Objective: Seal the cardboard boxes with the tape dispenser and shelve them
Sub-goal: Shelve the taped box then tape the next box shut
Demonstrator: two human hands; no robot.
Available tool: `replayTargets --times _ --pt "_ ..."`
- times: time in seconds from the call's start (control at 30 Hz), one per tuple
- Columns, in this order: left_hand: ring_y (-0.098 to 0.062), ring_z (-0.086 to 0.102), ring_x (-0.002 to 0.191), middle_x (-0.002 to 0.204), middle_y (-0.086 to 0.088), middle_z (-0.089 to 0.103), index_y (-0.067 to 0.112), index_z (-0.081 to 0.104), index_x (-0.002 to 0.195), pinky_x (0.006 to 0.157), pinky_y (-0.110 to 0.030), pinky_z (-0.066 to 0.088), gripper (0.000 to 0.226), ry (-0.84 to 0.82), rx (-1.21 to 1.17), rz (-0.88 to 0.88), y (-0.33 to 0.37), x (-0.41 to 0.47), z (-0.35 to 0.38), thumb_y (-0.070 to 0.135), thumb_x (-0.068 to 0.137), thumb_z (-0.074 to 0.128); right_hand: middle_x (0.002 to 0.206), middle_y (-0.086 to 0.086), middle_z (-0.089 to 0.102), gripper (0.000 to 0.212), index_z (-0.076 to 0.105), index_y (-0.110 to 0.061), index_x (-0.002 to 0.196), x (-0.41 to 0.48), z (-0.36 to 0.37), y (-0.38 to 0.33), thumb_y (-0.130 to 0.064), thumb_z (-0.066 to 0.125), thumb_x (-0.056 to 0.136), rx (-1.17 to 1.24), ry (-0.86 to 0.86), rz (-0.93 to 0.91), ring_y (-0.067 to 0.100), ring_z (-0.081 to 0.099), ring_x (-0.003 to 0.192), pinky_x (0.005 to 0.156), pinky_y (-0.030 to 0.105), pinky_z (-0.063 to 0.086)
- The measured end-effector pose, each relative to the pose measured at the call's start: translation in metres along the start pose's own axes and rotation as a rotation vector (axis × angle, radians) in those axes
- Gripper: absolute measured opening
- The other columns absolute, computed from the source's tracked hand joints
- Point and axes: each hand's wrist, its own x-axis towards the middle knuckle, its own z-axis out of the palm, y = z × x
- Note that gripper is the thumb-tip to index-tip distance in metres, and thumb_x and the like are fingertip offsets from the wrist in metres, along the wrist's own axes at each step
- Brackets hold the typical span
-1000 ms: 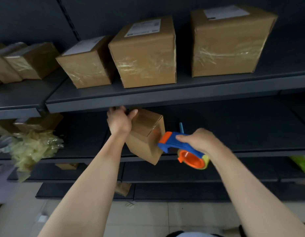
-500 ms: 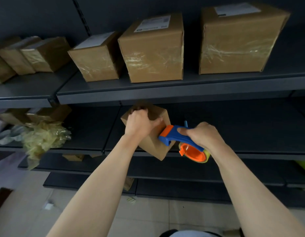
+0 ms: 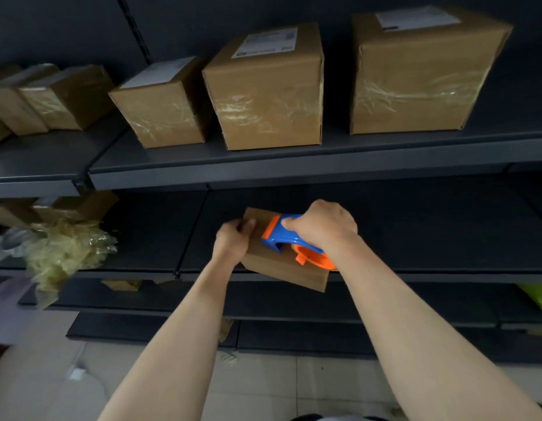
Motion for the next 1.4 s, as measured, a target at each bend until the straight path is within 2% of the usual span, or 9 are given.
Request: replayTargets --times 0.13,0.27,0.37,0.47,0.63,0.97,1.07,1.23,1.4 --pt "-0.013 0.055 0.080 0.107 -0.002 0.063 0.015 0.057 0.125 0.058 -0.022 0.038 0.045 0.005 -0.105 -0.053 0.000 0.012 0.011 0.039 0.087 0.062 0.077 0.003 0.055 0.050 0.050 -0.016 0.089 0.015 -0.004 -0.002 -0.064 0.060 0.078 0.020 -0.020 0.030 0.019 0.053 0.065 0.048 0.026 0.034" --pt "-0.024 0.059 0.103 0.119 -0.008 0.063 0.013 0.058 0.125 0.081 -0.031 0.046 0.047 -0.019 -0.175 -0.125 0.004 0.028 0.014 0.035 0.084 0.068 0.075 0.003 0.059 0.050 0.050 -0.016 0.077 0.028 -0.012 0.015 -0.064 0.067 0.073 0.153 -0.099 0.076 0.019 0.059 0.067 0.052 0.027 0.041" --pt "-0.026 0.055 0.116 0.128 -0.007 0.059 0.013 0.054 0.131 0.095 -0.033 0.045 0.056 -0.019 -0.204 -0.145 0.004 0.034 0.017 0.035 0.082 0.071 0.055 0.000 0.065 0.043 0.059 -0.014 0.071 0.034 -0.036 0.050 -0.053 0.076 0.072 0.277 -0.186 0.154 0.013 0.061 0.048 0.048 0.025 0.039" --pt "-0.025 0.054 0.118 0.129 -0.008 0.058 0.011 0.053 0.132 0.095 -0.029 0.041 0.058 -0.012 -0.221 -0.143 0.005 0.037 0.018 0.033 0.082 0.073 0.039 -0.002 0.058 0.041 0.061 -0.010 0.066 0.031 -0.067 0.107 -0.047 0.078 0.071 0.287 -0.248 0.223 0.010 0.050 0.029 0.041 0.021 0.037" --pt "-0.025 0.056 0.114 0.126 -0.009 0.060 0.009 0.054 0.130 0.092 -0.028 0.044 0.055 0.000 -0.189 -0.138 0.007 0.037 0.020 0.032 0.084 0.070 0.043 0.000 0.062 0.054 0.066 -0.008 0.065 0.016 -0.078 0.163 -0.060 0.078 0.057 0.122 -0.234 0.317 0.014 0.055 0.037 0.047 0.025 0.036" --pt "-0.026 0.055 0.115 0.130 -0.008 0.057 0.013 0.049 0.136 0.090 -0.031 0.044 0.061 0.025 -0.130 -0.149 0.008 0.028 0.020 0.039 0.084 0.069 0.078 0.007 0.060 0.053 0.047 -0.016 0.072 0.028 -0.033 0.126 -0.062 0.074 0.069 0.069 -0.231 0.260 0.024 0.060 0.071 0.056 0.031 0.044" --pt "-0.026 0.056 0.114 0.129 -0.008 0.058 0.013 0.050 0.135 0.088 -0.030 0.045 0.061 0.025 -0.126 -0.142 0.007 0.027 0.019 0.039 0.083 0.069 0.076 0.006 0.061 0.053 0.048 -0.016 0.071 0.029 -0.033 0.114 -0.065 0.070 0.070 -0.061 -0.154 0.208 0.025 0.060 0.069 0.056 0.031 0.045" --pt "-0.027 0.055 0.114 0.128 -0.008 0.058 0.013 0.052 0.134 0.083 -0.029 0.043 0.060 0.036 -0.108 -0.140 0.009 0.027 0.020 0.039 0.083 0.069 0.072 0.004 0.053 0.057 0.042 -0.016 0.070 0.026 -0.034 0.095 -0.067 0.067 0.071 -0.263 -0.015 0.180 0.022 0.049 0.060 0.047 0.028 0.033" --pt "-0.027 0.055 0.115 0.128 -0.009 0.058 0.013 0.050 0.134 0.093 -0.035 0.046 0.060 0.036 -0.093 -0.146 0.010 0.026 0.020 0.040 0.084 0.068 0.067 0.003 0.047 0.055 0.041 -0.014 0.069 0.026 -0.035 0.080 -0.061 0.069 0.073 -0.429 0.045 0.136 0.021 0.043 0.058 0.068 0.033 0.035"
